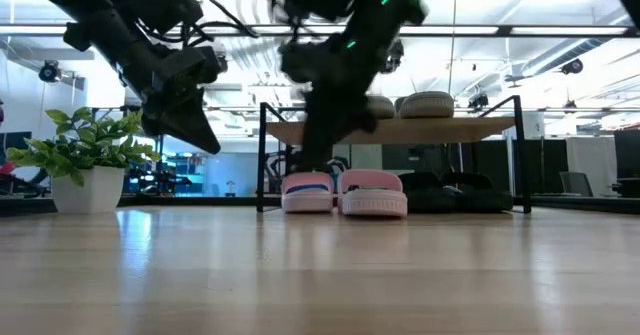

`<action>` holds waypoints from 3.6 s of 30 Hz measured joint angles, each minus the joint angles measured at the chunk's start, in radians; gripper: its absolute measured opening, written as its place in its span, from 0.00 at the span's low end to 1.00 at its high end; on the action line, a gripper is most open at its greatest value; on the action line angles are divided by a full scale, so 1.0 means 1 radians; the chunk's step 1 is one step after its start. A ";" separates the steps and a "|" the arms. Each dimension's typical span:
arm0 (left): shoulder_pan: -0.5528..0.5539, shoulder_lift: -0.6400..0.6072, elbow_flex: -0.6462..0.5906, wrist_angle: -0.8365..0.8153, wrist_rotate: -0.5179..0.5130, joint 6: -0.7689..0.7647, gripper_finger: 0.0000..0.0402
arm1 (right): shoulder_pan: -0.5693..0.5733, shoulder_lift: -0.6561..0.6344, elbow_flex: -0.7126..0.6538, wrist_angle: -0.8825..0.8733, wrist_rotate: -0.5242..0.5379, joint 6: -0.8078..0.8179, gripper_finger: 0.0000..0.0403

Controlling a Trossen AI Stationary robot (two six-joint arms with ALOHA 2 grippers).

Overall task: Pick and place slides into the shelf
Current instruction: Adjust the right pink slipper, then adjust the right black slipper

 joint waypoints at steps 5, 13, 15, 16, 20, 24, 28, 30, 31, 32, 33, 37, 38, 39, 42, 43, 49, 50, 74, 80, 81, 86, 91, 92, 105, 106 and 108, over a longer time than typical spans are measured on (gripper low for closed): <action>-0.003 0.001 0.000 -0.006 -0.002 0.001 0.02 | 0.088 -0.029 -0.037 -0.255 0.135 0.099 0.03; -0.004 0.002 0.000 -0.005 -0.004 0.000 0.02 | 0.077 -0.029 -0.153 -0.177 0.148 0.140 0.03; -0.004 0.002 0.000 -0.005 -0.005 -0.005 0.02 | 0.057 -0.029 -0.174 -0.174 0.167 0.139 0.03; -0.004 0.002 0.000 -0.005 -0.006 -0.006 0.02 | 0.045 -0.029 -0.183 -0.178 0.182 0.137 0.03; -0.005 0.002 0.000 -0.005 -0.006 -0.007 0.02 | -0.004 -0.029 -0.193 -0.176 0.258 0.115 0.03; -0.005 0.002 0.000 -0.005 -0.011 -0.007 0.02 | -0.059 -0.029 -0.191 -0.123 0.297 0.052 0.03; -0.005 0.002 0.000 -0.004 -0.022 -0.007 0.02 | -0.114 -0.029 -0.189 -0.040 0.292 0.003 0.03; -0.005 0.002 0.000 -0.004 -0.022 -0.008 0.02 | -0.140 -0.029 -0.189 -0.016 0.274 -0.003 0.03; -0.005 0.002 0.000 -0.004 -0.022 -0.008 0.02 | -0.150 -0.030 -0.189 -0.011 0.269 -0.004 0.03; -0.005 0.002 0.000 -0.005 -0.022 -0.008 0.02 | -0.159 -0.031 -0.189 -0.008 0.269 -0.007 0.03; -0.005 0.002 0.000 -0.005 -0.022 -0.008 0.02 | -0.165 -0.031 -0.188 -0.007 0.268 -0.010 0.03; -0.005 0.002 0.000 -0.005 -0.022 -0.008 0.02 | -0.167 -0.031 -0.188 -0.002 0.245 -0.046 0.03; -0.005 0.002 0.000 -0.005 -0.022 -0.008 0.02 | -0.161 -0.031 -0.187 -0.002 0.239 -0.047 0.03; -0.005 0.002 0.000 -0.005 -0.022 -0.008 0.02 | -0.151 -0.031 -0.183 -0.001 0.238 -0.047 0.03; -0.005 0.002 0.000 -0.005 -0.022 -0.008 0.02 | -0.103 -0.033 -0.169 -0.001 0.238 -0.037 0.03; -0.005 0.002 0.000 -0.005 -0.022 -0.008 0.02 | -0.084 -0.037 -0.164 -0.002 0.242 -0.025 0.03; -0.005 0.001 0.000 -0.004 -0.021 -0.008 0.02 | 0.059 -0.106 -0.153 0.000 0.242 0.106 0.03; -0.005 0.001 0.000 -0.004 -0.021 -0.007 0.02 | 0.079 -0.114 -0.155 -0.001 0.241 0.124 0.03; -0.056 0.001 0.000 -0.007 -0.020 -0.008 0.02 | -0.026 -0.096 -0.184 -0.033 0.299 0.157 0.03; -0.079 0.001 -0.002 -0.015 -0.020 -0.008 0.02 | -0.033 -0.102 -0.184 -0.028 0.232 0.161 0.03; -0.080 0.001 -0.002 -0.015 -0.020 -0.008 0.02 | -0.022 -0.102 -0.183 -0.029 0.224 0.162 0.03; -0.080 0.001 -0.002 -0.015 -0.037 -0.008 0.02 | 0.038 -0.102 -0.168 -0.022 0.218 0.184 0.03; -0.080 0.001 -0.002 -0.014 -0.051 -0.008 0.02 | 0.109 -0.103 -0.146 -0.023 0.215 0.256 0.03; -0.080 0.001 -0.002 -0.014 -0.051 -0.008 0.02 | 0.126 -0.106 -0.141 -0.023 0.205 0.263 0.03; -0.095 0.001 0.001 0.025 0.036 -0.088 0.02 | 0.234 -0.324 -0.025 -0.045 0.109 0.253 0.03; -0.098 0.001 0.002 0.036 0.037 -0.090 0.02 | 0.234 -0.360 -0.020 -0.050 0.150 0.252 0.03; -0.104 0.000 0.003 0.045 0.037 -0.091 0.02 | 0.245 -0.432 -0.018 -0.050 0.255 0.259 0.03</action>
